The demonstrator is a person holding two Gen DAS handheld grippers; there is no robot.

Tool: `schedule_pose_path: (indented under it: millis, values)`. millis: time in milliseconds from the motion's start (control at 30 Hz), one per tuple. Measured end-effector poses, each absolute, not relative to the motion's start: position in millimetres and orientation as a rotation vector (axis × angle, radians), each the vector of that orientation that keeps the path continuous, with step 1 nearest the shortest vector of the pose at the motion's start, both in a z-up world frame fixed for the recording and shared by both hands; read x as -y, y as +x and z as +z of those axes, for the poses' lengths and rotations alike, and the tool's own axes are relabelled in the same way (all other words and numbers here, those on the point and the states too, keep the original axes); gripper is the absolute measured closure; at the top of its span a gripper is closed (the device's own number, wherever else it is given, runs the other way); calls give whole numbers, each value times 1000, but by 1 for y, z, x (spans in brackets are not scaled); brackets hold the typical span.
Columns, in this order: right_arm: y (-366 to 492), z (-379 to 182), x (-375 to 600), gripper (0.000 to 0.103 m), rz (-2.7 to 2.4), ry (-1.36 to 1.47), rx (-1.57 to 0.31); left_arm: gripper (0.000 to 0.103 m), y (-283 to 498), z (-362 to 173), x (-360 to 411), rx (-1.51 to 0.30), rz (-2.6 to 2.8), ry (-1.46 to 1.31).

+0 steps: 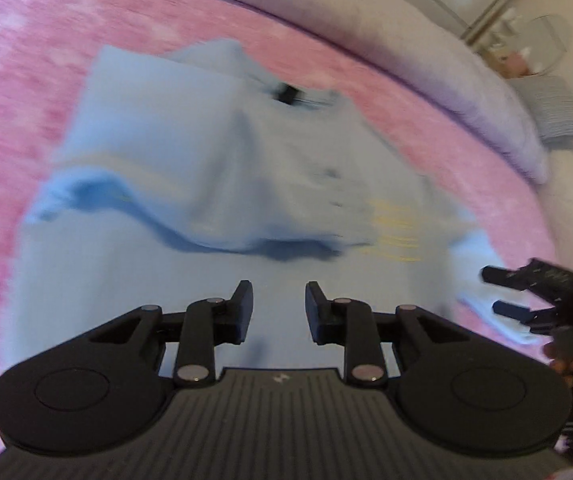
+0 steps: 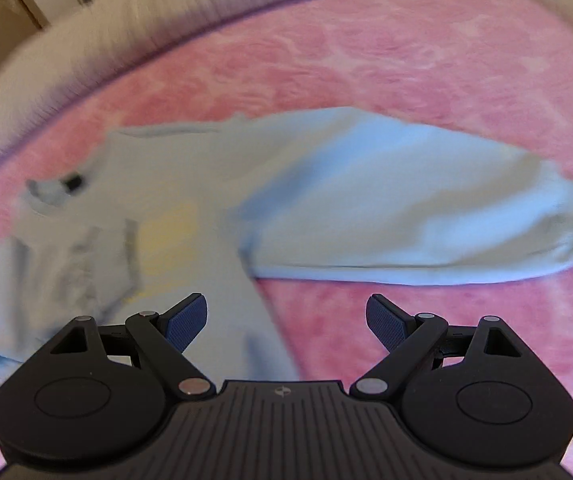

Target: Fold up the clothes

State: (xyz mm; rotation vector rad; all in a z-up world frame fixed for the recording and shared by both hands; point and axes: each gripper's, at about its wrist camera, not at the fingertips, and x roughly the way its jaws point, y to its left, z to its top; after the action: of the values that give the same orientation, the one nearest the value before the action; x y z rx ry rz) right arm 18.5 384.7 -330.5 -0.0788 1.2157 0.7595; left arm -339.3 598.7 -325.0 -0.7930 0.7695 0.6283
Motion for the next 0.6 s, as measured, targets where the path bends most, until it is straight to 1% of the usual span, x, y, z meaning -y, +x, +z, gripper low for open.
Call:
schedule_pose_path:
  millis: [33, 67, 133, 233, 400, 467, 533, 600]
  values:
    - [20, -334, -388, 22, 805, -29, -1238, 80, -347, -321, -601, -779, 656, -779]
    - [21, -339, -394, 25, 840, 8, -1267, 80, -354, -318, -610, -780, 672, -775]
    - [20, -353, -409, 42, 891, 66, -1339, 80, -361, -319, -626, -799, 688, -766]
    - [10, -369, -434, 59, 935, 123, -1409, 79, -366, -326, -649, -848, 693, -753]
    - [4, -402, -471, 59, 906, 281, -1540, 77, -369, -338, -674, -897, 652, -755]
    - [3, -418, -479, 56, 841, 372, -1578, 76, -370, -343, -682, -907, 643, -763]
    - [-1, -430, -484, 47, 788, 450, -1592, 76, -371, -349, -689, -913, 636, -776]
    - [-3, -429, -493, 45, 785, 446, -1564, 76, -371, -354, -694, -919, 636, -784]
